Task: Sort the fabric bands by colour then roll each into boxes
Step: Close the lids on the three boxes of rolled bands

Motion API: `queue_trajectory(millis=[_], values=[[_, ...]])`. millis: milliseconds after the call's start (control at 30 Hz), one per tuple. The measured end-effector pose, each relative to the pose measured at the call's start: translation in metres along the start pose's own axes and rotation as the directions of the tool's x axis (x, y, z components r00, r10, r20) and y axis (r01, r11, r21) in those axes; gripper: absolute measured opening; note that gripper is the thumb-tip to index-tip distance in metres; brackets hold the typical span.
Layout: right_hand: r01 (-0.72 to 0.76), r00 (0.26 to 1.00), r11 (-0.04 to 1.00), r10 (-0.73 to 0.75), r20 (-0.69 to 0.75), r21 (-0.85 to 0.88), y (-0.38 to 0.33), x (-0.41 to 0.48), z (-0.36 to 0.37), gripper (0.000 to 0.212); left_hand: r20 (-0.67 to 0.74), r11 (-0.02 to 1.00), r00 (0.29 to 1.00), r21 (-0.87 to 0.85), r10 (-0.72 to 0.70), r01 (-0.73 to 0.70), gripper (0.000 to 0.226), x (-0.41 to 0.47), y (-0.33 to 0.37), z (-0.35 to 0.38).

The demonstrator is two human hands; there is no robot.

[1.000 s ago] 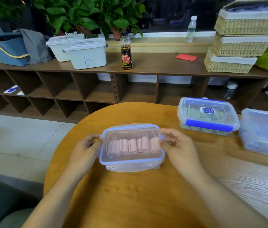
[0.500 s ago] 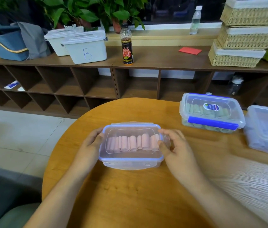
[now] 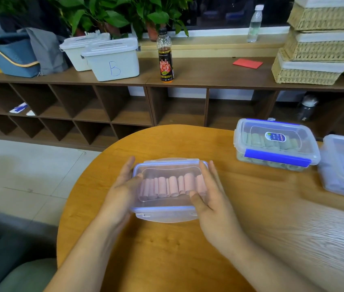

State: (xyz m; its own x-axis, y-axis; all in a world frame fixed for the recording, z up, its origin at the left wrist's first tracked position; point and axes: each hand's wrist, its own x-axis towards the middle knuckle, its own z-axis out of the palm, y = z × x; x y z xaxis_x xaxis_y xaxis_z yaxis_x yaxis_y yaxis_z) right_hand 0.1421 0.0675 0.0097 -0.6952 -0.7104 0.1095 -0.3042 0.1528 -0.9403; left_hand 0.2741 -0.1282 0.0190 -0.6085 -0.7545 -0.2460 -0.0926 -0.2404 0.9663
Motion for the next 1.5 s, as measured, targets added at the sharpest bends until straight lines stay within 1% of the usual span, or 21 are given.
queue_trajectory(millis=[33,100,167,200,267,300,333,400,533,667,733,800,833,933,1033,1100,1200,1267,1333,1400,1500], values=[[-0.011,1.000,1.000,0.010,0.017,0.025,0.001,0.002,-0.002,0.072,0.014,0.999,1.000,-0.046,0.006,-0.005,0.059,0.000,-0.002,0.000],[-0.004,0.998,1.000,0.005,0.066,-0.022,0.004,0.005,-0.008,0.070,0.024,1.000,1.000,0.014,0.017,-0.017,0.058,0.000,-0.001,0.004],[0.080,0.994,0.975,-0.062,0.095,-0.206,0.007,0.007,-0.013,0.059,0.046,0.964,0.998,0.261,0.036,-0.047,0.055,-0.001,0.009,0.009],[0.151,0.987,0.932,-0.124,0.100,-0.330,0.007,0.007,-0.015,0.053,0.066,0.905,0.995,0.416,0.069,-0.091,0.057,-0.001,0.014,0.010],[0.304,0.953,0.784,-0.251,0.172,-0.541,0.008,0.008,-0.017,0.054,0.128,0.651,0.964,0.715,0.234,-0.253,0.058,0.006,0.025,0.012],[0.366,0.931,0.708,-0.273,0.243,-0.605,0.006,0.008,-0.018,0.059,0.204,0.498,0.929,0.798,0.308,-0.340,0.055,0.013,0.030,0.015],[0.410,0.912,0.641,-0.266,0.312,-0.649,0.004,0.007,-0.018,0.064,0.293,0.395,0.899,0.822,0.324,-0.411,0.048,0.020,0.033,0.018],[0.449,0.892,0.554,-0.236,0.385,-0.701,0.002,0.008,-0.017,0.073,0.385,0.370,0.884,0.806,0.265,-0.462,0.035,0.033,0.038,0.026],[0.456,0.888,0.439,-0.280,0.365,-0.774,0.009,0.011,-0.013,0.066,0.368,0.332,0.881,0.825,0.298,-0.457,0.027,0.046,0.030,0.035],[0.470,0.864,0.347,-0.369,0.343,-0.812,0.019,0.014,-0.009,0.059,0.348,0.334,0.894,0.838,0.281,-0.431,0.031,0.051,0.031,0.040],[0.480,0.862,0.357,-0.363,0.354,-0.801,0.018,0.015,-0.011,0.062,0.343,0.406,0.895,0.803,0.285,-0.437,0.030,0.052,0.032,0.039],[0.465,0.878,0.427,-0.337,0.341,-0.776,0.008,0.020,-0.017,0.069,0.352,0.511,0.890,0.730,0.289,-0.454,0.026,0.046,0.035,0.031],[0.455,0.886,0.445,-0.309,0.345,-0.771,0.001,0.023,-0.021,0.075,0.375,0.511,0.876,0.712,0.304,-0.482,0.026,0.041,0.037,0.025],[0.453,0.890,0.435,-0.170,0.423,-0.778,-0.020,0.035,-0.030,0.097,0.423,0.367,0.838,0.761,0.344,-0.535,0.038,0.025,0.035,0.006],[0.453,0.875,0.449,-0.057,0.481,-0.770,-0.022,0.048,-0.029,0.116,0.415,0.411,0.858,0.756,0.301,-0.510,0.055,0.011,0.019,0.006],[0.455,0.875,0.439,-0.059,0.480,-0.775,-0.017,0.052,-0.025,0.119,0.429,0.338,0.839,0.777,0.335,-0.532,0.062,0.012,0.004,0.009],[0.434,0.894,0.438,-0.104,0.435,-0.787,-0.014,0.063,-0.024,0.113,0.434,0.231,0.818,0.812,0.377,-0.536,0.052,0.030,0.006,0.017],[0.399,0.909,0.465,-0.091,0.406,-0.790,-0.016,0.082,-0.025,0.109,0.435,0.065,0.775,0.853,0.458,-0.518,0.043,0.046,0.015,0.025],[0.377,0.922,0.458,-0.104,0.372,-0.805,-0.022,0.100,-0.027,0.099,0.397,-0.074,0.779,0.906,0.485,-0.416,0.032,0.062,0.029,0.043],[0.380,0.925,0.429,-0.197,0.326,-0.819,-0.027,0.106,-0.035,0.080,0.346,-0.065,0.805,0.930,0.483,-0.361,0.034,0.070,0.038,0.072],[0.309,0.932,0.549,-0.338,0.132,-0.776,-0.022,0.090,-0.072,0.053,0.275,0.070,0.858,0.939,0.434,-0.336,0.040,0.071,0.033,0.116]])
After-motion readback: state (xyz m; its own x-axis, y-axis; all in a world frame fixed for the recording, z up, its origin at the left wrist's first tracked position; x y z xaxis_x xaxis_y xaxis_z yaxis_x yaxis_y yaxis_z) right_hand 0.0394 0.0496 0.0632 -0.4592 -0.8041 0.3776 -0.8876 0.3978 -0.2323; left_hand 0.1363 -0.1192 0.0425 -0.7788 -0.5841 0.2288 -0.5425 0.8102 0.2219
